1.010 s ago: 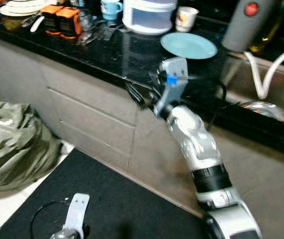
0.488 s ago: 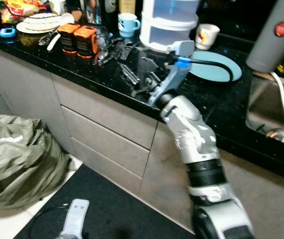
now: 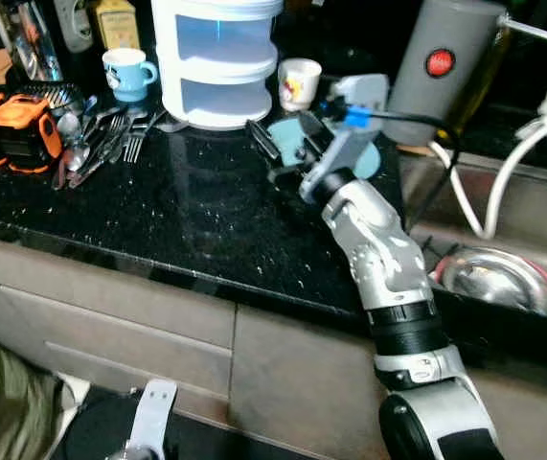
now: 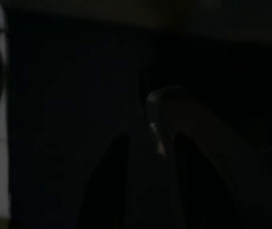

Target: Kitchen organization

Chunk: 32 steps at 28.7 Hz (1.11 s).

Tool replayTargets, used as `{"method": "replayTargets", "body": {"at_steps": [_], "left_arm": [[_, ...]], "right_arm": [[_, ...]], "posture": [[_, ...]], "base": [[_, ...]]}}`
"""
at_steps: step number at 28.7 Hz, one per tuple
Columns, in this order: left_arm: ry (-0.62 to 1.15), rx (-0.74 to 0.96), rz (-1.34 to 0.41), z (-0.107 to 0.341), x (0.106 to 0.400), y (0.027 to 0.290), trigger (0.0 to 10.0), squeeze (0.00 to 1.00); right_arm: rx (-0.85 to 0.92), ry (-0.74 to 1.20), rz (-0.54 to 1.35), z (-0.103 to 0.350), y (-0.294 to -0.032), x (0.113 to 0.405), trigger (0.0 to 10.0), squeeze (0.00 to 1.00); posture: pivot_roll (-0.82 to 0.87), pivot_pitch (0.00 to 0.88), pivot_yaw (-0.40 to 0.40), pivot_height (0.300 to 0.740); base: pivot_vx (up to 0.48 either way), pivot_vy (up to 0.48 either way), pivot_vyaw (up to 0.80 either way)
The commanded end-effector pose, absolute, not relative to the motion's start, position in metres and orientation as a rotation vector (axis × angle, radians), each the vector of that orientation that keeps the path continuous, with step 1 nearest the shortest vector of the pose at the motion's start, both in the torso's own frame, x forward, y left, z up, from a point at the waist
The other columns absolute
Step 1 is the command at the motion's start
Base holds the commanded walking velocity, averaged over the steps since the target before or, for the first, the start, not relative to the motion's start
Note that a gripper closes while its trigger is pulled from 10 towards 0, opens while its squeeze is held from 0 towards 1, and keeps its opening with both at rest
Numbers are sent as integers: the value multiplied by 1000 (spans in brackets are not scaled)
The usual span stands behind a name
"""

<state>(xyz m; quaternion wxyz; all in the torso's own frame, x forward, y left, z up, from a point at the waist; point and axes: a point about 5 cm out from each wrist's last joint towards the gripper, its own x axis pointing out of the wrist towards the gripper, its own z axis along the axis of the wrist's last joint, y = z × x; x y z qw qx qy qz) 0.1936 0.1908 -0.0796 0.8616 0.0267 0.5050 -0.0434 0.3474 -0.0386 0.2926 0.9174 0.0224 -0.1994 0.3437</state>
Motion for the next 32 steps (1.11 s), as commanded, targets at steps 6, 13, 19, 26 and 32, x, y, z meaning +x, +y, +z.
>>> {"method": "replayTargets", "body": {"at_steps": [6,13,19,26,32], "left_arm": [[1071,45,-101,-81,191,186,10000,0],[1079,36,-112,-82,191,185,10000,0],[1084,32,-120,-82,190,185,10000,0],[1092,35,-131,-82,190,185,10000,0],[1093,40,-136,-82,190,185,10000,0]], "right_arm": [[-375,-429,869,288,-36,338,10000,0],[-608,-320,1045,281,-54,334,10000,0],[-663,-263,1161,285,-69,322,10000,0],[-896,-59,910,276,-109,345,10000,0],[-928,60,769,255,-117,355,10000,0]], "posture": [[71,93,-49,740],[71,92,-51,740],[71,93,-58,740],[60,95,-59,740],[61,102,-53,740]], "base": [[80,0,0],[0,0,0],[0,0,0],[0,0,0],[0,0,0]]}}
